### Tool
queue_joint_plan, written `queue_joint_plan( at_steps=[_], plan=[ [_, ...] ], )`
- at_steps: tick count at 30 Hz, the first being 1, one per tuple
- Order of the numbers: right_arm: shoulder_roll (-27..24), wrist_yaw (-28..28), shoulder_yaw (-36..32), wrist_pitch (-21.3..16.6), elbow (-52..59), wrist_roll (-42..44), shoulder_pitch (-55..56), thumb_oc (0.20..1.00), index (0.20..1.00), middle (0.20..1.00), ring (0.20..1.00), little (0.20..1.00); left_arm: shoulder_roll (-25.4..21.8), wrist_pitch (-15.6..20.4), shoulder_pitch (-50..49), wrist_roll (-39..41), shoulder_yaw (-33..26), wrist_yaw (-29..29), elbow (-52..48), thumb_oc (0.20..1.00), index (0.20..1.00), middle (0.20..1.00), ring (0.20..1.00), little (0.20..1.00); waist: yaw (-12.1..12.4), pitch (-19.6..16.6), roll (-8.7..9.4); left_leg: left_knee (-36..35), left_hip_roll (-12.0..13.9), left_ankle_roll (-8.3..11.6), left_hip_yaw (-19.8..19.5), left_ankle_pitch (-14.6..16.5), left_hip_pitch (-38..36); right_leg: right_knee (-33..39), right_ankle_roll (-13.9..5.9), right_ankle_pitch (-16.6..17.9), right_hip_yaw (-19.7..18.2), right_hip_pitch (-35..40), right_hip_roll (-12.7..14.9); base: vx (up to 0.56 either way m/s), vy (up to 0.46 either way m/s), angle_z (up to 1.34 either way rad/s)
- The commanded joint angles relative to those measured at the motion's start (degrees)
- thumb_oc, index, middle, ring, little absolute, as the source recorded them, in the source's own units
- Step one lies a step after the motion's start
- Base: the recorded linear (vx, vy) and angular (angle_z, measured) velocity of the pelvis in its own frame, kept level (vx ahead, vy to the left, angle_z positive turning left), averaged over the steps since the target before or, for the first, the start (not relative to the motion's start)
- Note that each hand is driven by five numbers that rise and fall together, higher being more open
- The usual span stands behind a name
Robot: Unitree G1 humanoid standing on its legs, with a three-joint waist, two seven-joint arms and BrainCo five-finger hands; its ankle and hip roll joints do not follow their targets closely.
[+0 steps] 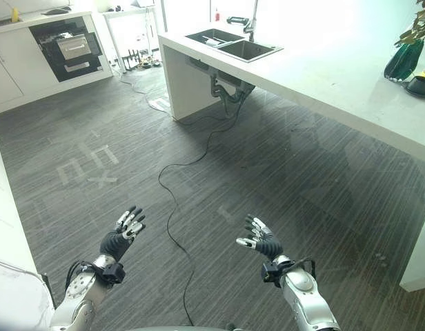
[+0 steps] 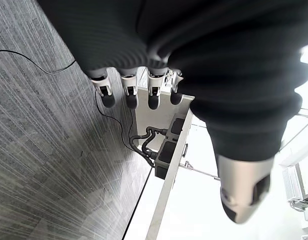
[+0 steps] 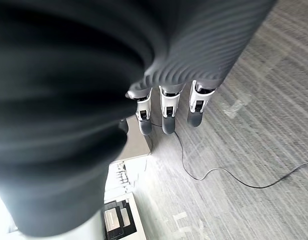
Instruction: Place the dishes in the dishwasher.
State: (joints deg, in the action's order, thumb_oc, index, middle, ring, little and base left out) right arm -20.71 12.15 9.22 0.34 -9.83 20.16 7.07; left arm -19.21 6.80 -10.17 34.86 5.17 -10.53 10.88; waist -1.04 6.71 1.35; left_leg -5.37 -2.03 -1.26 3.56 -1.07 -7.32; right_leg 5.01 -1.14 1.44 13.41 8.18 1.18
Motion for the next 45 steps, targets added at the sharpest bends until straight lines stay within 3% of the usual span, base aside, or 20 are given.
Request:
queue_joint_plan(
  at_steps=[1,4,10,32,36,37,38,39,40,42,43,44,45],
  plan=[
    [-1.1,0.8,-1.0,-4.2,4.6,0.2,-3.5,1.0,1.0,1.0,1.0,1.0,-2.0,2.5,3.2,-0.3,1.0,0.3,-1.4,1.0,1.0,1.0,1.0,1.0,0.1,-1.3,-0.52,0.4,1.9,2.02,2.8,3.4,-1.1,0.0,-3.51,-2.3,-0.1,1.2,0.4,0.0,0.0,0.0],
    [-1.2,1.5,-1.3,-4.3,5.3,0.6,-3.6,1.0,1.0,1.0,1.0,1.0,-2.0,2.7,3.0,0.3,0.7,-0.4,-1.9,1.0,1.0,1.0,1.0,1.0,0.2,-1.3,-0.53,0.4,1.8,1.98,2.7,3.5,-1.1,0.0,-3.57,-2.3,0.0,1.1,0.5,0.0,0.0,0.0],
    [-1.2,1.9,-1.3,-4.8,7.1,0.7,-2.7,1.0,1.0,1.0,1.0,1.0,-1.4,5.5,2.4,-0.6,-1.3,4.4,-2.7,1.0,1.0,1.0,1.0,1.0,0.6,-1.5,-0.13,0.4,1.8,2.01,2.6,3.4,-0.9,0.0,-3.5,-2.3,0.1,1.0,0.5,0.0,-0.005,0.0],
    [-0.7,1.1,-1.7,-5.7,8.4,0.9,-1.5,1.0,1.0,1.0,1.0,1.0,0.4,5.4,0.7,2.4,-4.5,7.2,-3.2,1.0,1.0,1.0,1.0,1.0,1.1,-1.3,0.3,0.4,1.8,2.29,0.5,2.8,-0.7,0.0,-2.47,-3.0,-1.3,1.3,-1.1,0.02,-0.039,0.02],
    [-1.1,0.5,-2.0,-5.4,8.9,1.4,-1.3,1.0,1.0,1.0,1.0,1.0,0.1,4.8,0.0,1.8,-4.8,7.3,-3.9,1.0,1.0,1.0,1.0,1.0,1.1,-0.4,0.01,0.4,2.8,3.11,2.4,2.0,-2.0,0.0,-1.84,-3.1,-2.0,1.5,-1.7,0.07,-0.121,0.03],
    [-1.4,0.5,-2.1,-5.5,9.0,1.5,-1.4,1.0,1.0,1.0,1.0,1.0,0.0,5.0,0.1,1.8,-4.7,7.2,-3.8,1.0,1.0,1.0,1.0,1.0,1.1,0.4,0.21,2.5,2.8,3.48,3.8,1.8,-1.4,0.0,-1.61,-2.9,-2.1,1.7,-1.4,0.0,-0.124,0.0],
    [-2.1,0.5,-2.3,-5.9,9.0,1.8,-1.5,1.0,1.0,1.0,1.0,1.0,-0.2,5.3,0.3,2.1,-4.6,6.7,-3.6,1.0,1.0,1.0,1.0,1.0,1.2,1.8,0.9,9.3,2.8,4.08,5.2,2.8,2.7,0.0,-1.22,-2.3,-1.9,1.9,-0.7,-0.06,-0.175,0.07],
    [-3.0,0.6,-2.6,-6.9,8.5,1.5,-1.7,1.0,1.0,1.0,1.0,1.0,-0.3,6.1,0.7,2.7,-4.4,6.3,-3.4,1.0,1.0,1.0,1.0,1.0,1.2,3.9,1.67,21.3,3.7,5.1,6.1,1.1,9.2,0.0,-0.19,-1.5,-1.6,1.8,0.1,-0.06,-0.154,0.58],
    [-3.8,0.8,-3.0,-7.5,7.3,0.7,-2.0,1.0,1.0,1.0,1.0,1.0,-0.1,7.3,0.7,3.3,-4.5,5.9,-2.7,1.0,1.0,1.0,1.0,1.0,0.7,5.9,1.11,27.2,4.8,5.54,6.1,-0.5,13.1,-0.7,0.78,-1.4,-1.7,1.6,-0.2,0.0,-0.074,0.86],
    [-4.0,1.1,-3.5,-7.8,6.6,0.4,-1.6,1.0,1.0,1.0,1.0,1.0,0.3,7.3,0.1,4.0,-4.5,6.0,-2.6,1.0,1.0,1.0,1.0,1.0,0.2,6.4,0.61,22.9,6.2,5.55,7.9,-1.4,12.8,-1.0,0.63,-1.8,-1.9,1.8,-0.7,0.14,0.094,0.41],
    [-4.4,1.8,-4.3,-7.8,7.0,1.0,-0.4,1.0,1.0,1.0,1.0,1.0,0.4,6.8,-1.3,4.6,-4.5,5.4,-3.1,1.0,1.0,1.0,1.0,1.0,-0.4,6.4,0.05,14.4,7.9,6.06,10.7,-2.8,10.4,-0.7,-0.11,-2.5,-2.0,2.7,-0.9,0.21,0.167,-0.16],
    [-4.5,2.2,-4.6,-7.8,7.3,1.1,0.0,1.0,1.0,1.0,1.0,1.0,0.4,6.8,-1.8,4.6,-4.5,5.3,-3.4,1.0,1.0,1.0,1.0,1.0,-0.6,6.3,-0.23,12.0,8.5,6.36,11.3,-3.6,9.9,-0.5,-0.31,-2.7,-1.9,2.9,-1.1,0.29,0.232,-0.07],
    [-4.9,2.8,-5.4,-7.9,7.9,1.0,1.3,1.0,1.0,1.0,1.0,1.0,0.3,6.7,-2.8,4.9,-4.5,5.0,-4.3,1.0,1.0,1.0,1.0,1.0,-0.8,6.1,-1.0,6.3,9.6,7.25,12.2,-6.3,8.9,-0.1,-0.74,-3.2,-1.8,3.6,-1.5,0.33,0.245,0.02]
  ],
)
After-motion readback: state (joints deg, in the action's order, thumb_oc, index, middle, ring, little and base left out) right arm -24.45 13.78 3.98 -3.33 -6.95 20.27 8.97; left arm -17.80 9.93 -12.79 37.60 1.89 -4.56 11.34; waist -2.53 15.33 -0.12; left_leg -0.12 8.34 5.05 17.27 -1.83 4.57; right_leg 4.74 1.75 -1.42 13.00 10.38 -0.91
